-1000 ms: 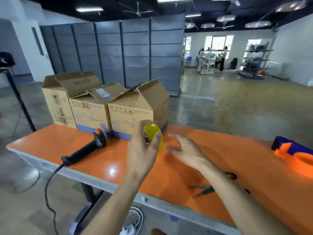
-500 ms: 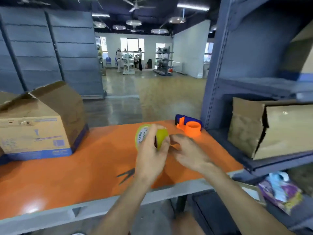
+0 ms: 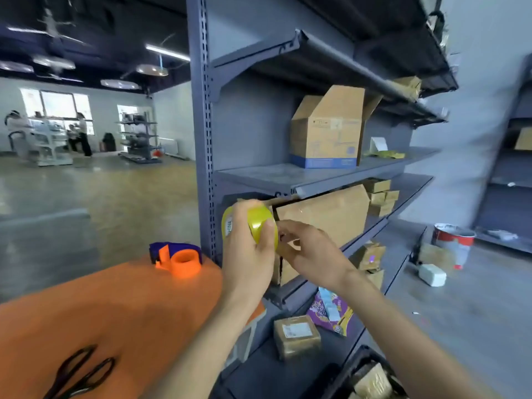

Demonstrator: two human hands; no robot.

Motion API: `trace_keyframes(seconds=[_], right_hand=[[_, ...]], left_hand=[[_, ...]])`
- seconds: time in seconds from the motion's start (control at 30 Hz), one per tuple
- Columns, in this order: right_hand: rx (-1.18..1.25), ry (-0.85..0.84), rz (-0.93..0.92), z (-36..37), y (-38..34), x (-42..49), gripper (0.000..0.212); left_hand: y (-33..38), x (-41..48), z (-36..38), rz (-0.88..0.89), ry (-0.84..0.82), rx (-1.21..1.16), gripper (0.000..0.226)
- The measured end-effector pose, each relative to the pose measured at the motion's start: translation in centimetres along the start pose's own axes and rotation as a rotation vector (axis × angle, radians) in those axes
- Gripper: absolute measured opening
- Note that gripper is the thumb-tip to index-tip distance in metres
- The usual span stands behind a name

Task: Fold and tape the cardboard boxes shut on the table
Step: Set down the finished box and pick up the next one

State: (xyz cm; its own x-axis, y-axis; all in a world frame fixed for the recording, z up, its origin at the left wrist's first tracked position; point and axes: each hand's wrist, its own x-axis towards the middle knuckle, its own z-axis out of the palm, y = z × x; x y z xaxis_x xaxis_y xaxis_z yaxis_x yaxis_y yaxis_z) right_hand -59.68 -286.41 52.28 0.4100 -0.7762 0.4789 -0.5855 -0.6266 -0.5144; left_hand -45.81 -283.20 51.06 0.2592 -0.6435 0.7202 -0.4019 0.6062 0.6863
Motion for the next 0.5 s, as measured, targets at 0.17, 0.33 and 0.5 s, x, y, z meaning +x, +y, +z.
trace_keyframes(seconds=[0.17,0.33,0.5], right_hand=[[-0.057,0.096,-0.052,-6.9,1.2,3.7,0.032],[-0.143,0.135,0.024,-11.9,3.5,9.0,0.035],[-0.379,0.124,0.073,-14.6,6.1,14.4,0.040]], left_hand=[[3.5,6.1,4.1,0.113,-0.009,0.042,0.026],[4.4,12.5,8.1,0.141,-0.112,0.141,0.027],[2.2,18.4,11.4,0.117,-0.143,0.225,0.030]])
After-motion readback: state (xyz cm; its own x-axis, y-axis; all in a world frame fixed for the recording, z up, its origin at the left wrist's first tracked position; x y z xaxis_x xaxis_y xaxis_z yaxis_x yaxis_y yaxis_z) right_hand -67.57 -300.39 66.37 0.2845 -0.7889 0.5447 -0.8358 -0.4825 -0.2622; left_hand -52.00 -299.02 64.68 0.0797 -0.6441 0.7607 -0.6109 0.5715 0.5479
